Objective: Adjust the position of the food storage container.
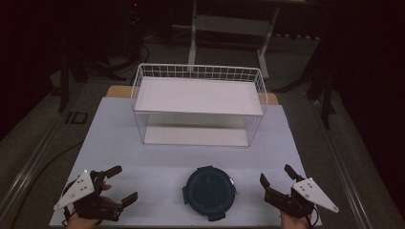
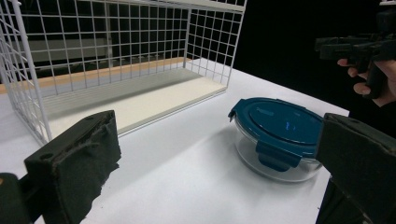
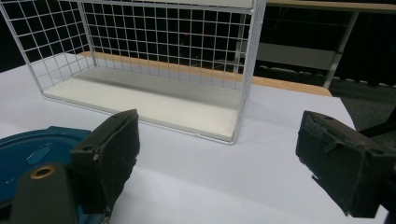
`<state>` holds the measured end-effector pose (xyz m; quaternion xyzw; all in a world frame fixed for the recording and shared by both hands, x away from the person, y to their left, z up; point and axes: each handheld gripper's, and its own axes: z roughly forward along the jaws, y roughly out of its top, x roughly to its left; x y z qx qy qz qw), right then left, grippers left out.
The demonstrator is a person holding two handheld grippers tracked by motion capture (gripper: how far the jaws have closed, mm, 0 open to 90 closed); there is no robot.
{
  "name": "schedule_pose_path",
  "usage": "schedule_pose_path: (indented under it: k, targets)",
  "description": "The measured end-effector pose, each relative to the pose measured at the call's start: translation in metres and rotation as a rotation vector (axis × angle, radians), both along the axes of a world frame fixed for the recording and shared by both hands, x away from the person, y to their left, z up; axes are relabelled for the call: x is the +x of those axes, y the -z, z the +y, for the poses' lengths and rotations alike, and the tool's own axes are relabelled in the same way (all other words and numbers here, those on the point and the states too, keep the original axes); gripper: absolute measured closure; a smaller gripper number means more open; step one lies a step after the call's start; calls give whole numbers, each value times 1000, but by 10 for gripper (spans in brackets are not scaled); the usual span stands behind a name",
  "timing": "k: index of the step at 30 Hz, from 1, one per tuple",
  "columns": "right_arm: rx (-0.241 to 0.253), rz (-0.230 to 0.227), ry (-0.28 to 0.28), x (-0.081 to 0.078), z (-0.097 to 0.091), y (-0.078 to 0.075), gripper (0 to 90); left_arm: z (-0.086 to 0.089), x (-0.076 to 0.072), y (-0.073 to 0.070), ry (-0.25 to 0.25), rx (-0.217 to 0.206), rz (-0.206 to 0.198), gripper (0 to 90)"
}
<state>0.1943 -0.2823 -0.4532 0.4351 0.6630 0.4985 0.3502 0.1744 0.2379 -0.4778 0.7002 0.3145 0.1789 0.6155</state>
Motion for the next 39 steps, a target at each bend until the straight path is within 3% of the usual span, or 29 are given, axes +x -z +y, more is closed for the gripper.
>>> schedule_pose_path:
  k: [11, 15, 17, 18, 19, 21, 22, 26, 28, 30, 31, 34, 36, 39]
  targets:
    - [15, -1, -18, -3, 2, -5, 135, -3, -1, -3, 7, -10, 7, 1]
    - [13, -13, -27, -4, 5, -9, 136, -9, 0, -13, 25, -9, 11, 2]
    - [19, -12, -33, -4, 6, -9, 135, -14, 1, -19, 44, -5, 19, 2]
    - [23, -10, -36, -4, 6, -10, 135, -21, 2, -24, 64, 30, 13, 2]
    - [23, -10, -36, -4, 6, -10, 135, -21, 2, -24, 64, 30, 13, 2]
    - [27, -7, -39, -3, 7, -10, 135, -28, 4, -28, 96, 54, 24, 2]
    - [30, -7, -41, -3, 7, -10, 135, -35, 7, -30, 127, 64, 48, 2]
    - [32, -7, -53, -4, 9, -11, 135, -50, 12, -32, 181, 85, 80, 2]
    - [35, -5, -61, -4, 9, -10, 135, -53, 12, -32, 189, 84, 80, 2]
    - [35, -1, -67, -4, 9, -10, 135, -59, 14, -29, 233, 73, 85, 2]
    - [35, -1, -67, -4, 9, -10, 135, -64, 14, -28, 236, 92, 87, 2]
    - [41, 3, -67, -3, 8, -10, 135, -75, 15, -21, 267, 127, 83, 79]
    - [41, 3, -68, -3, 8, -9, 135, -81, 17, -16, 292, 139, 103, 155]
    - [38, 3, -68, -3, 7, -9, 135, -90, 19, -9, 322, 162, 123, 366]
